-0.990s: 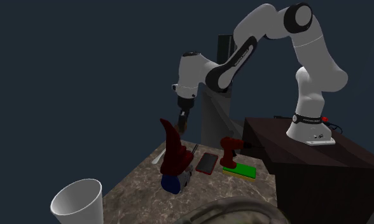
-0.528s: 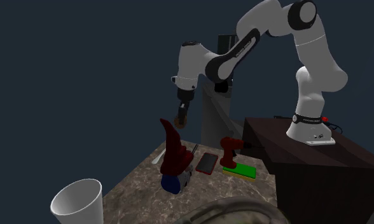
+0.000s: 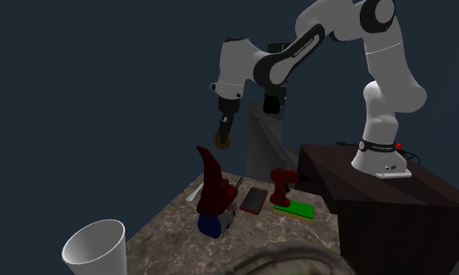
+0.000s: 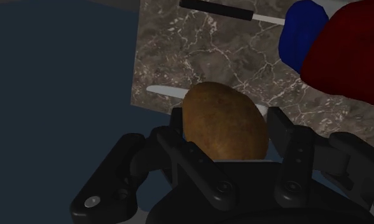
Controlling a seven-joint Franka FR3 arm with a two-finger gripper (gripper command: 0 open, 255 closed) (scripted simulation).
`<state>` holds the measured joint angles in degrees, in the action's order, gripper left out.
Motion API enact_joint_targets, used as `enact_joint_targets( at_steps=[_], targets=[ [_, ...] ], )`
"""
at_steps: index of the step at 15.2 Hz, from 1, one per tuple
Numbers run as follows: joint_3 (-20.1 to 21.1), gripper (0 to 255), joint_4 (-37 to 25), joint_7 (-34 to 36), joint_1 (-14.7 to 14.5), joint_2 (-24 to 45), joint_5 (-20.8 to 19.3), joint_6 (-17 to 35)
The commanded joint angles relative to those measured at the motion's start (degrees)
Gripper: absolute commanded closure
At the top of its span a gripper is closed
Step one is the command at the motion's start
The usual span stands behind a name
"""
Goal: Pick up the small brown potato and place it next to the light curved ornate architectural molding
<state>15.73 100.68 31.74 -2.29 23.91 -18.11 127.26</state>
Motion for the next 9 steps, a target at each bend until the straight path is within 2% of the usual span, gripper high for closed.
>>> enact_joint_targets(
  at_steps=[1, 9],
  targets=[
    [0.5, 255, 0.6, 1.8, -1.2, -0.7, -0.1, -0.4],
    [3.1, 255, 2.7, 11.9, -8.1, -2.1, -1.3, -1.6]
  ],
)
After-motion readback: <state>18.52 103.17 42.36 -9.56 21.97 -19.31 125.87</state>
